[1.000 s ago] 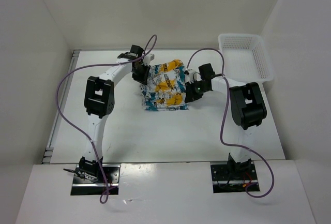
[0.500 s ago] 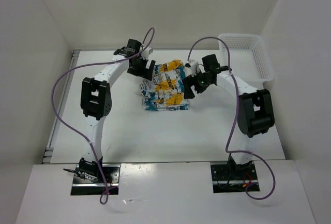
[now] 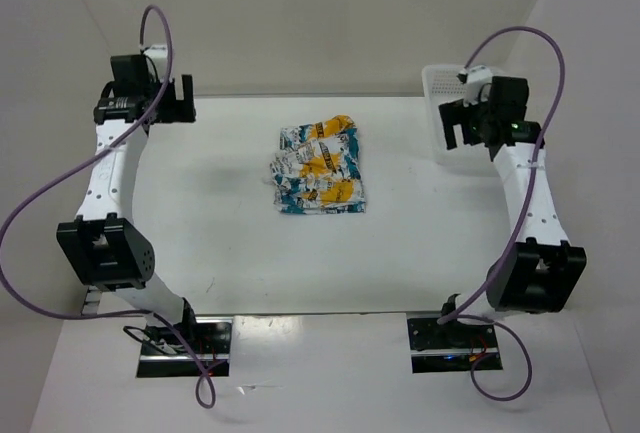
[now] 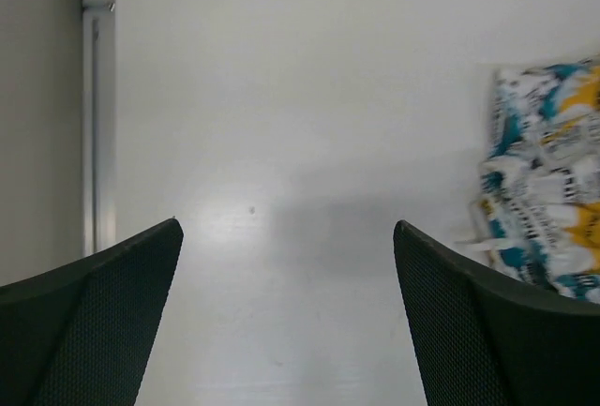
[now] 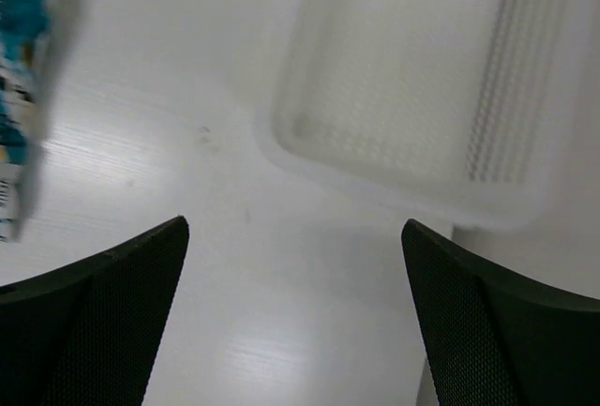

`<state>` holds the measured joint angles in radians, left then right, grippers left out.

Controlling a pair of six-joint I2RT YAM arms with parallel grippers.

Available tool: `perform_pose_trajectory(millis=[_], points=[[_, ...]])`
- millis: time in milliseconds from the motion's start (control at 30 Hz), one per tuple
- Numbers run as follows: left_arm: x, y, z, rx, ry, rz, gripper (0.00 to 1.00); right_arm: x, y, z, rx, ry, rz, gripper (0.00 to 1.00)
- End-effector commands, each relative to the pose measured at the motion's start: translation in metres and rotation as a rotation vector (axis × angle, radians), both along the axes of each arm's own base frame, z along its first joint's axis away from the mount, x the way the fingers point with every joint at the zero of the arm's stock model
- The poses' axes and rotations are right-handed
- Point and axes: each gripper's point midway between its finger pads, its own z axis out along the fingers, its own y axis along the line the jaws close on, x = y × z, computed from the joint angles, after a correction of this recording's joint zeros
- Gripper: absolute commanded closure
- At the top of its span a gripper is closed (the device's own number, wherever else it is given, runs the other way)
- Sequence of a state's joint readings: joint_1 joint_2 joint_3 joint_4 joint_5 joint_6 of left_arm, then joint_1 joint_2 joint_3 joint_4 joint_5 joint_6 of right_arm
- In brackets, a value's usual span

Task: Fold and stack the shorts
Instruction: Fold the shorts

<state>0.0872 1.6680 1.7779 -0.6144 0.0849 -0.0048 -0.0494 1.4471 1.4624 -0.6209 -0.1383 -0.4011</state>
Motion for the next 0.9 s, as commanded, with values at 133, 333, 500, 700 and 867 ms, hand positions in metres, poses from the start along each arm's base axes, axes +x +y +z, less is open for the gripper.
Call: perform_pose_trajectory(millis=[133, 333, 500, 700, 867], points=[[-0.049, 0.004, -0.064, 0.003, 0.157, 0.024, 0.0, -0.048, -0.063, -0.013, -0.004, 0.061, -0.214, 0.01], [-0.061, 0.003, -0.056, 0.005, 0.13, 0.024, 0.0, -0.068, -0.066, -0.016, 0.015, 0.039, -0.314, 0.01], [-0.068, -0.002, -0.062, -0.009, 0.137, 0.007, 0.0, -0.078, -0.058, -0.01, -0.038, 0.001, -0.378, 0.01], [-0.071, -0.007, -0.059, -0.025, 0.127, -0.016, 0.0, -0.089, -0.058, -0.009, -0.034, -0.032, -0.405, 0.01], [-0.073, -0.009, -0.055, -0.029, 0.117, -0.024, 0.0, -0.092, -0.058, -0.009, -0.037, -0.042, -0.403, 0.01]])
